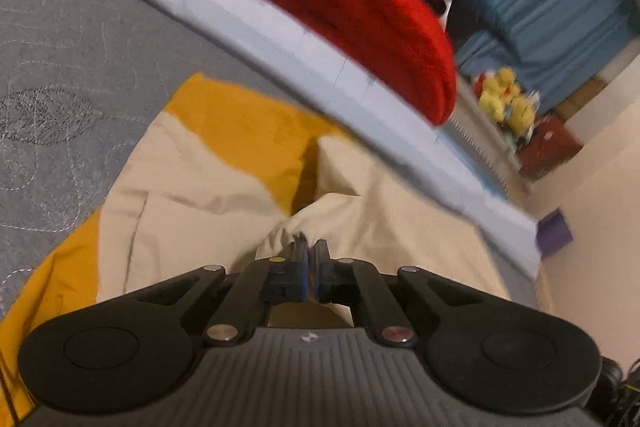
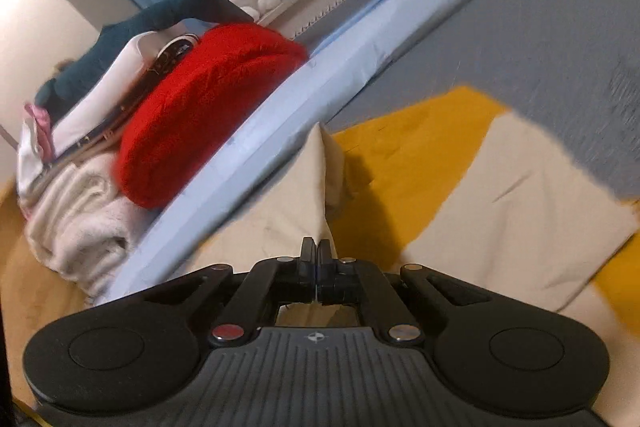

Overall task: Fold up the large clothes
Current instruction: 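Lay the hem onto the hood end and open both grippers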

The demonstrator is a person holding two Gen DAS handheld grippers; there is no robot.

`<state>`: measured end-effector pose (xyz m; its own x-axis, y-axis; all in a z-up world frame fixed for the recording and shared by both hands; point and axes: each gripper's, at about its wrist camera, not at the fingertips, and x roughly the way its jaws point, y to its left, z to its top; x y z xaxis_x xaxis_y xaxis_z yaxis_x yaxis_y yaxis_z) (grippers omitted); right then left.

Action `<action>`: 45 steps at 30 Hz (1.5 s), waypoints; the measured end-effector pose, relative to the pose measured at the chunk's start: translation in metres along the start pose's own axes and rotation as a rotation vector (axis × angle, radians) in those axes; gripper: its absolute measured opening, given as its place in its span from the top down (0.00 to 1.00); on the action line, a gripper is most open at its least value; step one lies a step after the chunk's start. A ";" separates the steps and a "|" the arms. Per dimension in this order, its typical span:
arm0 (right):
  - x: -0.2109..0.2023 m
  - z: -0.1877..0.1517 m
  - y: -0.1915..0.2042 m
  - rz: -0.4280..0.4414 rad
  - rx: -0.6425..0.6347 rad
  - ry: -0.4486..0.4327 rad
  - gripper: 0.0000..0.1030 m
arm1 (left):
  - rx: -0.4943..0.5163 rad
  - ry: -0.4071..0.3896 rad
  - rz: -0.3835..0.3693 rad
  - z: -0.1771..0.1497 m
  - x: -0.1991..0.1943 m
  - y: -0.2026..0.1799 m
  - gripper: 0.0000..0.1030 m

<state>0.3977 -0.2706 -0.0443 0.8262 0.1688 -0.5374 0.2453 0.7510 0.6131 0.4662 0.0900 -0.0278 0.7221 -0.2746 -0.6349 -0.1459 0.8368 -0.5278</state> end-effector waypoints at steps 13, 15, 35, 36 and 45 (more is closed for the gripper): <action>0.020 -0.014 -0.005 -0.216 -0.102 0.079 0.81 | 0.247 -0.038 0.115 -0.018 0.001 -0.029 0.86; 0.008 -0.014 0.010 -0.174 -0.186 -0.012 0.76 | 0.283 -0.035 0.062 -0.023 0.002 -0.035 0.86; 0.028 -0.026 0.002 -0.042 -0.177 0.149 0.61 | 0.342 0.159 0.135 -0.050 0.036 -0.037 0.71; 0.040 -0.030 -0.004 -0.049 -0.155 0.224 0.61 | 0.357 0.212 0.175 -0.055 0.044 -0.036 0.71; 0.027 -0.026 -0.004 -0.093 -0.196 0.214 0.59 | 0.373 0.133 0.156 -0.041 0.020 -0.039 0.68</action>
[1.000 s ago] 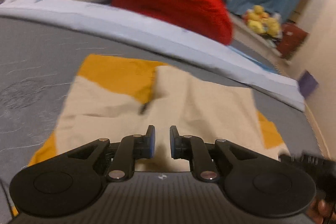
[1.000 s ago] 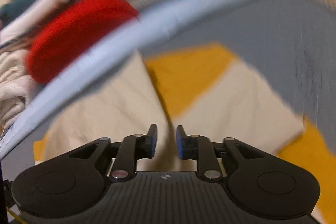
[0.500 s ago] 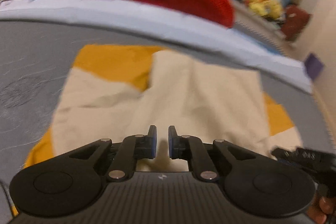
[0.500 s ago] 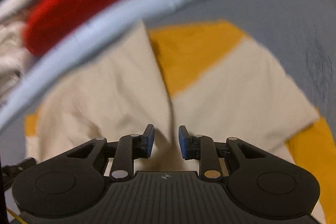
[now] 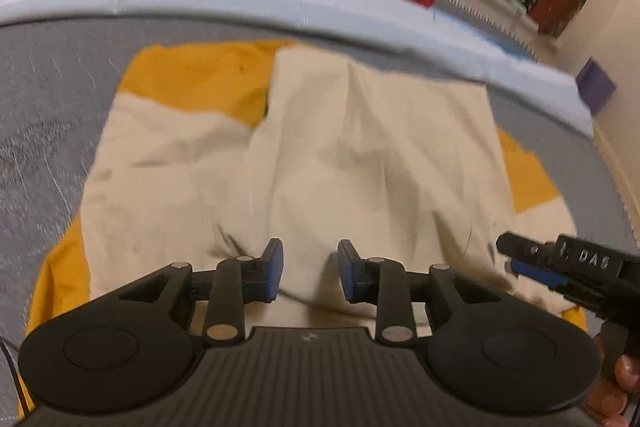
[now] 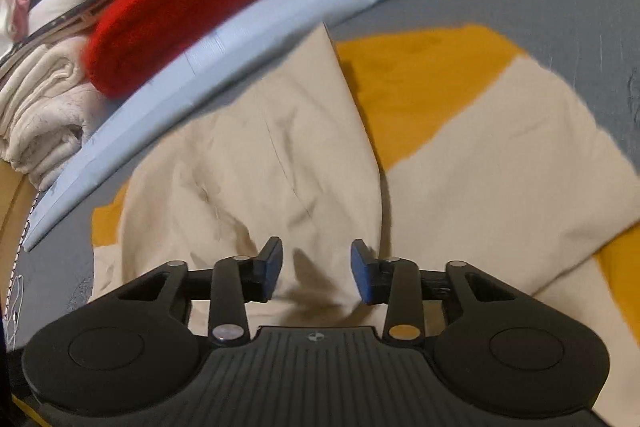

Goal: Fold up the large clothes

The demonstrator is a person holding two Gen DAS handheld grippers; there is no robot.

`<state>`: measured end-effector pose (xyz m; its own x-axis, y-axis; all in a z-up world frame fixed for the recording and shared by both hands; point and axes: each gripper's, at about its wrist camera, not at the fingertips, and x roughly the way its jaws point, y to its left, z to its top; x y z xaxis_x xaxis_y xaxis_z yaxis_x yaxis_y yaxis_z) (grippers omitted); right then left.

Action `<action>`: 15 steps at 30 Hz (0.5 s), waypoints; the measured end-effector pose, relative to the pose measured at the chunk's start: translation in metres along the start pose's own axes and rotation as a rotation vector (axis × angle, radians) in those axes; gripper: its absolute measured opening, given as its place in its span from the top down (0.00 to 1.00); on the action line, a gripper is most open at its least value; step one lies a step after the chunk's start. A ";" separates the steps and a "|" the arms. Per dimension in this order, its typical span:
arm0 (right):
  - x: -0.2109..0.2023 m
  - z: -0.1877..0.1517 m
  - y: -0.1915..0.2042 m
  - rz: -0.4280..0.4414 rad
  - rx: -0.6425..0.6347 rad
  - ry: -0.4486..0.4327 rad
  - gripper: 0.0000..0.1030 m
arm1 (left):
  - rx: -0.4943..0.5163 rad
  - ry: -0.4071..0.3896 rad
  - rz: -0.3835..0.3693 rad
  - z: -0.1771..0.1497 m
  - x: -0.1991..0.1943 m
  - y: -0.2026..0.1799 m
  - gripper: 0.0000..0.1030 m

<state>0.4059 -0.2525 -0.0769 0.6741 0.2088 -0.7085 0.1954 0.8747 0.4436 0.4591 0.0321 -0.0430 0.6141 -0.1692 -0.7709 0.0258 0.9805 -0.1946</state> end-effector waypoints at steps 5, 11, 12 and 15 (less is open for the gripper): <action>0.027 -0.007 -0.010 -0.105 0.033 0.125 0.58 | -0.054 0.138 0.098 -0.015 0.021 0.023 0.68; 0.007 0.006 -0.004 -0.036 0.039 -0.010 0.57 | -0.019 0.057 0.093 -0.005 -0.007 0.013 0.54; 0.005 0.007 -0.004 -0.023 0.035 -0.022 0.57 | -0.009 0.047 0.097 -0.004 -0.009 0.010 0.54; 0.017 0.003 -0.017 -0.032 0.049 0.035 0.56 | -0.006 0.063 0.105 -0.009 -0.010 0.009 0.54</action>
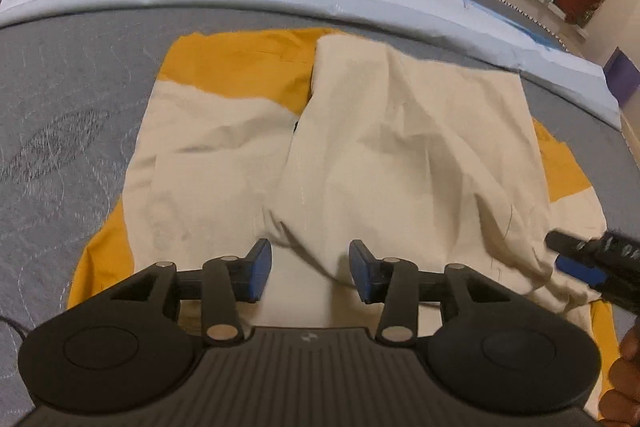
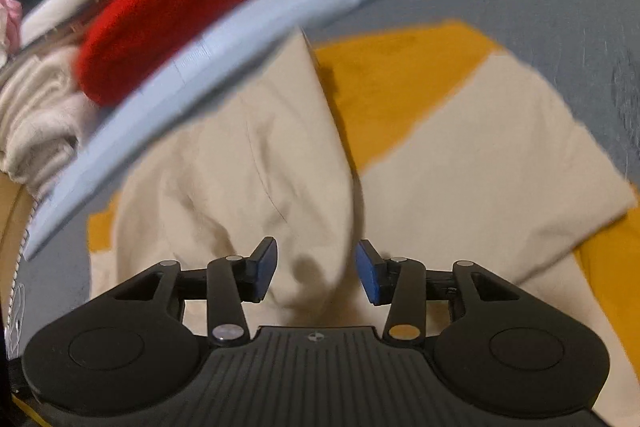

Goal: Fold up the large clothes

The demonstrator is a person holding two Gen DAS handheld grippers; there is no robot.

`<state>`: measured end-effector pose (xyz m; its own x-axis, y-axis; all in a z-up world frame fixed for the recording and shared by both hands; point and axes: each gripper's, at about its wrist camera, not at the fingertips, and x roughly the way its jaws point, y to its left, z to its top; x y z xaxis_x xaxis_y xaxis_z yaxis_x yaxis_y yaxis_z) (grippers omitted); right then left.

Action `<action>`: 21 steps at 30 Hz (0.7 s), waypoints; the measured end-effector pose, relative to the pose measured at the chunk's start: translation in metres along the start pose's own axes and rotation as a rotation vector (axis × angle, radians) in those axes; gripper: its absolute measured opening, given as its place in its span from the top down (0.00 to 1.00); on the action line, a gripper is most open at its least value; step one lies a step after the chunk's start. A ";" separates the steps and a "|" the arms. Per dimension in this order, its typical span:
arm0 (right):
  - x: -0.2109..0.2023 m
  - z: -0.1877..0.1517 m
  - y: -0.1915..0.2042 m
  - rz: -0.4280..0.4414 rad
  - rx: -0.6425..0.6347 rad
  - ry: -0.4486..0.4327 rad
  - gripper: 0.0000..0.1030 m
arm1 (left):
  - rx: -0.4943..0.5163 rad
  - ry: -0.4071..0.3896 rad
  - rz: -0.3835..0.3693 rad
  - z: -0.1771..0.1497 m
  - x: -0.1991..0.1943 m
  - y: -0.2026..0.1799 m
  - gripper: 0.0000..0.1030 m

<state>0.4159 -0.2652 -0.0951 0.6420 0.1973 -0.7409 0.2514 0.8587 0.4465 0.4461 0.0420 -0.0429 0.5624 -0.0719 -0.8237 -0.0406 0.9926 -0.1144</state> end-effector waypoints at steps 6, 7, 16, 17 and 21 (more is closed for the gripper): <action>-0.024 0.009 0.003 -0.032 0.014 -0.052 0.55 | 0.009 -0.097 -0.012 0.003 -0.024 -0.011 0.54; -0.035 0.007 0.007 -0.028 -0.016 -0.093 0.55 | 0.019 -0.142 -0.015 0.003 -0.036 -0.014 0.54; -0.111 0.000 0.039 0.032 -0.227 -0.372 0.55 | 0.064 -0.375 -0.026 -0.013 -0.110 -0.033 0.54; -0.122 -0.003 0.044 0.046 -0.269 -0.407 0.55 | 0.079 -0.397 -0.026 -0.015 -0.118 -0.034 0.54; -0.173 -0.022 0.058 0.081 -0.447 -0.541 0.55 | 0.142 -0.491 -0.019 -0.032 -0.153 -0.039 0.47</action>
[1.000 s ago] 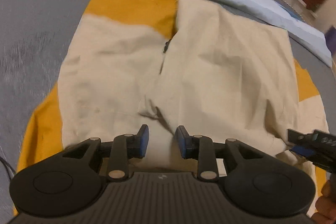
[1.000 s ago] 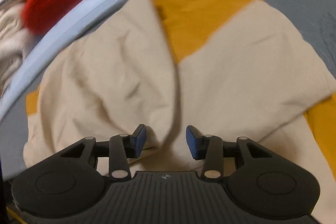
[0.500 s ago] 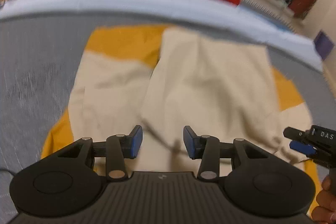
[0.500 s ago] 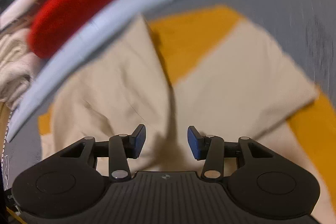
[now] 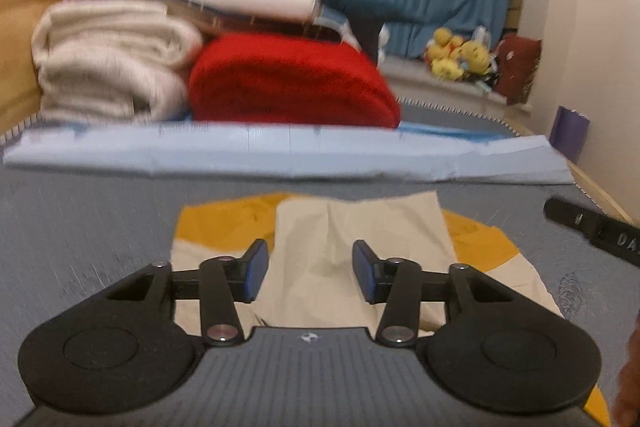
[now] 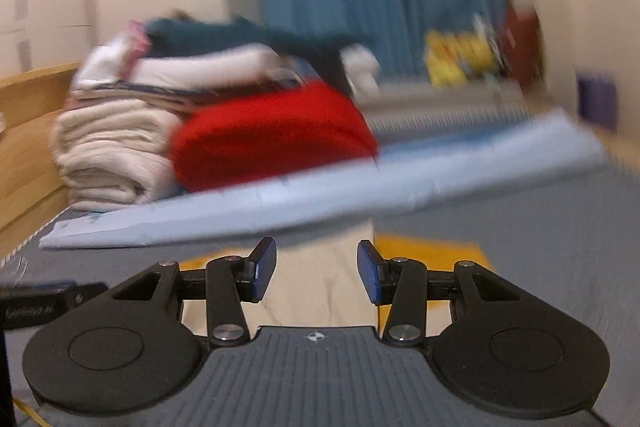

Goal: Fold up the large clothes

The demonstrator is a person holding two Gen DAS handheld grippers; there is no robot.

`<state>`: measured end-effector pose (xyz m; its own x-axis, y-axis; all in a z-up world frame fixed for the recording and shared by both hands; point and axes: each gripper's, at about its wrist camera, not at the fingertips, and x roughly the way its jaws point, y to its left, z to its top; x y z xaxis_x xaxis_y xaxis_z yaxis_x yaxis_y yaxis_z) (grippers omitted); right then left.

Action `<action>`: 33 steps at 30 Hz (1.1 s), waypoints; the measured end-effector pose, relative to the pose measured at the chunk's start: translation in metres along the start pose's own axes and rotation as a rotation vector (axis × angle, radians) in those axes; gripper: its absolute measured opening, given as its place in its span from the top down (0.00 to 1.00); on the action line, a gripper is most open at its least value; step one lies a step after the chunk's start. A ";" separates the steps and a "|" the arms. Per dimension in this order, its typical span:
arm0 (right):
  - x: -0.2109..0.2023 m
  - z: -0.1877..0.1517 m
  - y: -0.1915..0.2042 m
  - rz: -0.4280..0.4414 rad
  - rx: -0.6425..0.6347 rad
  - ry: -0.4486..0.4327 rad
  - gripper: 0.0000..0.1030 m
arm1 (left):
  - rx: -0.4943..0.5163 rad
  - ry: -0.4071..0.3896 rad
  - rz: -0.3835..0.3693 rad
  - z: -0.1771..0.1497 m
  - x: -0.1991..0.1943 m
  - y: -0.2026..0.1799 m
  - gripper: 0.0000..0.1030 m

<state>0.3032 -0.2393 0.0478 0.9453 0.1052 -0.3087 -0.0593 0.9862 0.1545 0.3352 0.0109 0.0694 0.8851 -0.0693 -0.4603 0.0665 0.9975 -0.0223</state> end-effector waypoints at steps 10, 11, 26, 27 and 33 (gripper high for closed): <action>-0.201 0.014 -0.005 0.032 0.027 -0.194 0.44 | 0.125 -0.158 0.033 -0.028 -0.133 -0.017 0.46; -0.219 0.010 -0.008 0.029 0.014 -0.202 0.43 | 0.136 -0.173 0.023 -0.033 -0.152 -0.019 0.46; -0.364 -0.109 -0.112 -0.250 0.049 -0.031 0.72 | 0.074 -0.051 0.020 -0.172 -0.323 0.021 0.85; -0.361 -0.113 -0.115 -0.261 0.040 -0.009 0.73 | 0.070 -0.038 0.051 -0.173 -0.322 0.023 0.85; -0.340 -0.126 -0.124 -0.260 0.082 0.108 0.74 | -0.054 0.023 0.107 -0.170 -0.319 0.066 0.85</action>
<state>-0.0514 -0.3814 0.0153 0.8855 -0.1329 -0.4453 0.2112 0.9686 0.1309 -0.0215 0.1007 0.0636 0.8751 0.0370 -0.4826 -0.0529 0.9984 -0.0195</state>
